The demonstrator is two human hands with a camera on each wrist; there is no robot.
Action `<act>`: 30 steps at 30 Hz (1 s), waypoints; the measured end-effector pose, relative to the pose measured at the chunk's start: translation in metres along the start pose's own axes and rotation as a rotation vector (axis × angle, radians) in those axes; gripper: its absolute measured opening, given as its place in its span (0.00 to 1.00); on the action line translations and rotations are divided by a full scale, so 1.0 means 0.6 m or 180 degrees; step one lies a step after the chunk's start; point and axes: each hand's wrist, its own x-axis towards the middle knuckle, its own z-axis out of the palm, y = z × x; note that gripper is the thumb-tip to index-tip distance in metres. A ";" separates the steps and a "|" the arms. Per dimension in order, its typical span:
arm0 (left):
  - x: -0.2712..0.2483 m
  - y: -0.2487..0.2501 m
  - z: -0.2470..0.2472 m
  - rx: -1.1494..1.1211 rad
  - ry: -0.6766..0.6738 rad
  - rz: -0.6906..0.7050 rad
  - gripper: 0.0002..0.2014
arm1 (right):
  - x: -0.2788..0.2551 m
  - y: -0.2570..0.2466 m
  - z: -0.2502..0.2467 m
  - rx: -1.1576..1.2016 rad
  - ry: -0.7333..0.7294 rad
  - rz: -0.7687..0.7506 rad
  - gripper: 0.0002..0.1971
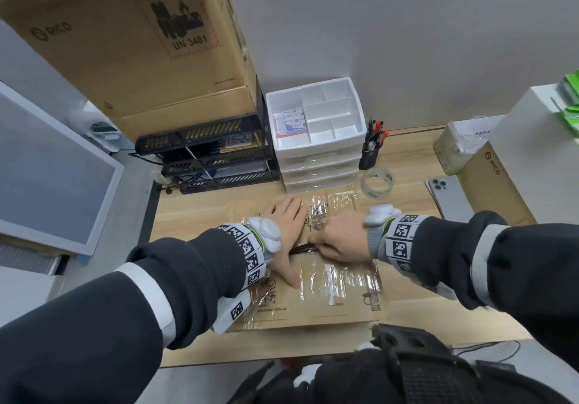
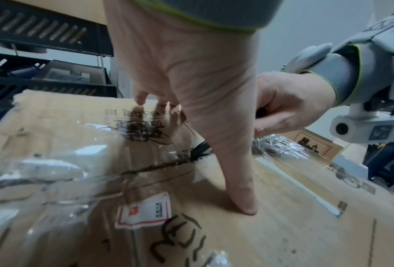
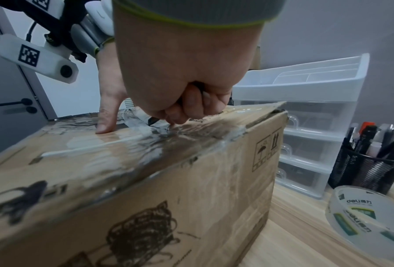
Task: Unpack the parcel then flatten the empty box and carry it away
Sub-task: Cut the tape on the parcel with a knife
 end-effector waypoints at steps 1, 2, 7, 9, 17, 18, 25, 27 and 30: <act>0.001 0.003 -0.004 0.0079 -0.0007 -0.0043 0.79 | -0.005 0.005 0.000 -0.0020 -0.0016 0.0005 0.14; 0.003 0.006 -0.006 0.0140 -0.0003 -0.0091 0.78 | -0.012 0.011 -0.002 -0.0037 -0.0010 0.0029 0.14; 0.014 0.016 -0.009 0.0229 -0.0014 -0.0191 0.76 | -0.045 0.033 -0.007 -0.0045 -0.0190 0.0156 0.17; 0.017 0.023 -0.013 0.0072 0.0138 -0.0165 0.75 | -0.047 0.031 -0.007 -0.0116 -0.0207 0.0177 0.17; 0.040 0.046 -0.023 -0.0104 0.0208 -0.0094 0.78 | -0.061 0.039 -0.004 0.0024 -0.0220 0.0252 0.13; 0.041 0.046 -0.022 -0.0113 0.0204 -0.0109 0.78 | -0.066 0.042 -0.003 0.0051 -0.0248 0.0268 0.13; 0.043 0.047 -0.020 -0.0105 0.0006 -0.0151 0.82 | -0.111 0.071 -0.004 0.0061 -0.0375 0.0227 0.13; 0.044 0.048 -0.023 -0.0070 -0.0041 -0.0171 0.83 | -0.120 0.075 -0.003 0.0057 -0.0306 0.0249 0.14; 0.048 0.054 -0.029 0.0051 -0.0046 -0.0212 0.83 | -0.132 0.079 -0.001 -0.0044 -0.0220 0.0234 0.16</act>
